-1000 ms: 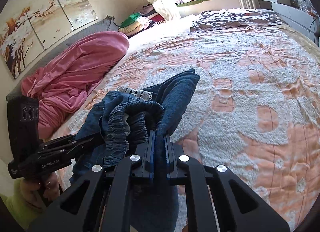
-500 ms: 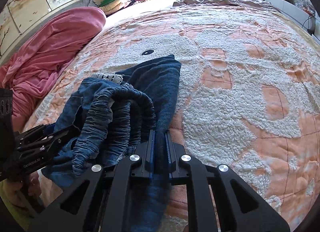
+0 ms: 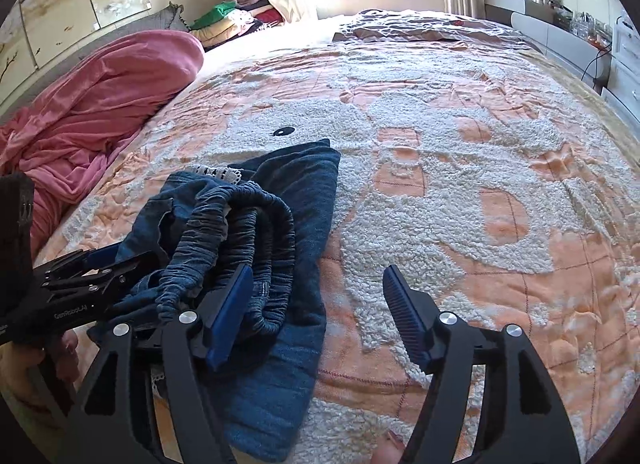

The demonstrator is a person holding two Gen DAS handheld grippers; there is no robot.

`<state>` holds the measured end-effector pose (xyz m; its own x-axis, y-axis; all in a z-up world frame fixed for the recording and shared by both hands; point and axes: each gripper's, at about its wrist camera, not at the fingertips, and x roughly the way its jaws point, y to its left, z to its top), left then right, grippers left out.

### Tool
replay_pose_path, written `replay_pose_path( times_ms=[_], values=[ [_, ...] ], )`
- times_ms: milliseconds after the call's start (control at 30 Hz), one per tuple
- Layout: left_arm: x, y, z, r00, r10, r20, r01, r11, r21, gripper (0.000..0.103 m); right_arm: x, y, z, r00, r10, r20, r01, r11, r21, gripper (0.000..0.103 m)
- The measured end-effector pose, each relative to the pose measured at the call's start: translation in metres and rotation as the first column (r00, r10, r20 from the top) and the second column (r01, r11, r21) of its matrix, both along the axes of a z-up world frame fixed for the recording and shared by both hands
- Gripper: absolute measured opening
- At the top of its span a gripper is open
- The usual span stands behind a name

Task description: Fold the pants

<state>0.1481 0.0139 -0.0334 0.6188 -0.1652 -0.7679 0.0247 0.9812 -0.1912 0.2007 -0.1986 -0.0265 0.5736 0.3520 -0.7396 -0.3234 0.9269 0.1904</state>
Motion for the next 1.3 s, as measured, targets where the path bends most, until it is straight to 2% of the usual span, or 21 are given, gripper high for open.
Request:
replay_pose_path(
  times_ms=[33,100,267,500,767,1033,1300],
  values=[
    [-0.001,0.0,0.001,1.0,0.0,0.002,0.0,1.0,-0.001,0.062,-0.003,0.0,0.003,1.0,0.003,0.014,-0.003,1.0,-0.002,0.068],
    [-0.004,0.001,0.005,1.0,0.001,0.012,-0.001,1.0,-0.002,0.066,-0.009,0.0,0.008,0.999,0.009,0.039,-0.008,1.0,-0.008,0.079],
    [-0.02,0.002,0.02,0.999,0.001,0.043,-0.001,1.0,-0.003,0.079,-0.029,-0.001,0.02,0.995,0.024,0.099,-0.022,0.999,-0.024,0.091],
    [-0.054,0.0,0.035,0.998,0.011,0.07,-0.012,1.0,0.009,0.093,-0.055,-0.01,0.029,0.991,0.024,0.133,-0.021,1.0,-0.024,0.095],
    [-0.094,-0.005,0.039,0.996,0.022,0.088,-0.023,1.0,0.011,0.093,-0.083,-0.016,0.036,0.987,0.019,0.161,-0.015,1.0,-0.022,0.098],
    [-0.123,-0.009,0.043,0.993,0.038,0.112,-0.041,0.999,0.028,0.093,-0.111,-0.021,0.034,0.988,0.027,0.152,-0.024,0.999,-0.021,0.098],
    [-0.147,-0.02,0.034,0.994,0.027,0.103,-0.031,0.999,0.037,0.093,-0.133,-0.026,0.034,0.988,0.028,0.153,-0.025,1.0,-0.017,0.098]
  ],
)
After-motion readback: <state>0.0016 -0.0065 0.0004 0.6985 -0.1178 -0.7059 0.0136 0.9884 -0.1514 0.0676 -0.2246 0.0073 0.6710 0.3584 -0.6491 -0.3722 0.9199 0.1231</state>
